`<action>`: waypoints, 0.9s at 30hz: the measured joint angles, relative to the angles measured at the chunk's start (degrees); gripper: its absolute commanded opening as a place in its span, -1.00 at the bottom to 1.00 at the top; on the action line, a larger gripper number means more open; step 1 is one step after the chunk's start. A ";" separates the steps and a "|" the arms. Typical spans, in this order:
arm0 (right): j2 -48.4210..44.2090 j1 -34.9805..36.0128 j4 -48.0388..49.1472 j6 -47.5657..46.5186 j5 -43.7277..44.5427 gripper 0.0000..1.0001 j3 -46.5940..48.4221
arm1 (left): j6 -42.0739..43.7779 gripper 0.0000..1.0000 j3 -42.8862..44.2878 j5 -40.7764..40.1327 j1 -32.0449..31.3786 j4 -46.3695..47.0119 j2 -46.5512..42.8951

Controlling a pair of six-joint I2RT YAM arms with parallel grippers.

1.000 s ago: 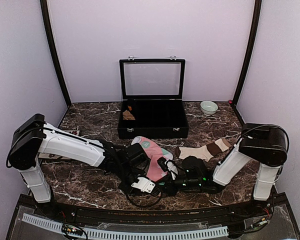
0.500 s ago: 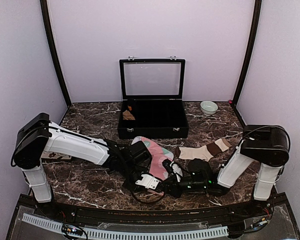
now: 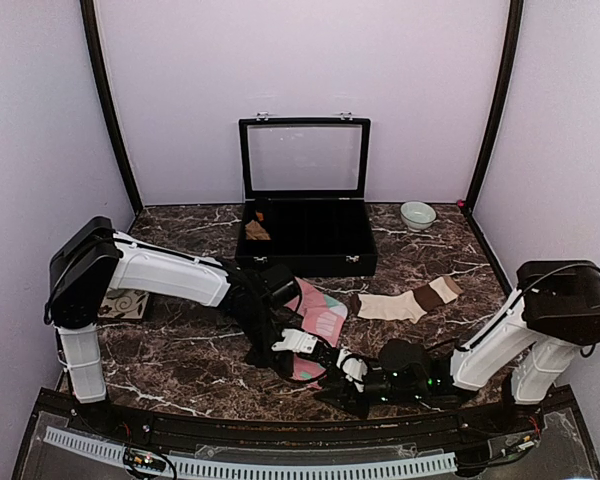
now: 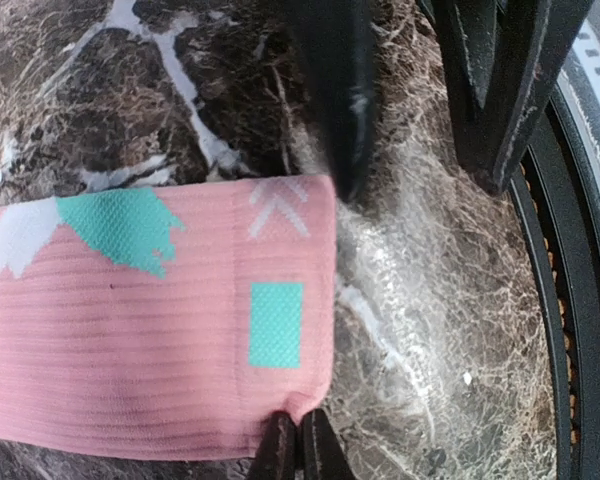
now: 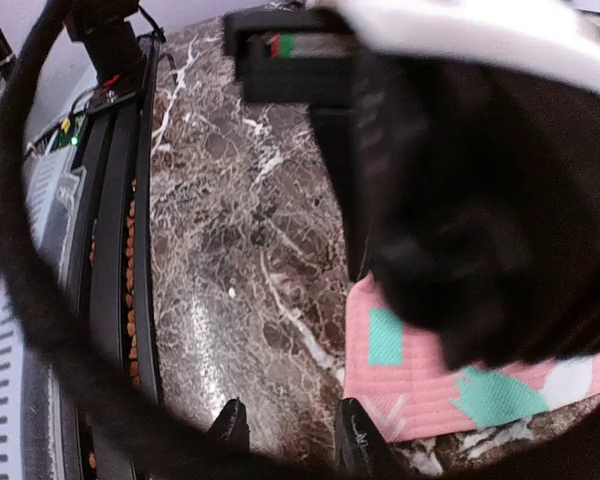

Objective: Roll the socks
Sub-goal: Roll the sock at the center of the board.

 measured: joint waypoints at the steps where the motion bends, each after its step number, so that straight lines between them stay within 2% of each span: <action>1: 0.00 0.83 -0.87 -1.25 0.98 -0.38 0.00 | -0.31 -0.89 0.72 1.14 0.66 -1.05 0.59; 9: 0.50 5.60 -5.95 -9.09 10.34 -0.33 1.57 | -2.36 -0.89 4.98 8.24 3.41 -6.67 4.59; 17: 5.42 9.70 -7.65 -16.98 22.62 -0.32 6.49 | -3.54 -0.91 9.07 12.92 4.79 -12.26 8.24; 27: 5.77 9.97 -7.89 -20.74 27.67 -0.35 6.67 | -3.17 -0.90 13.14 16.68 5.92 -18.86 11.80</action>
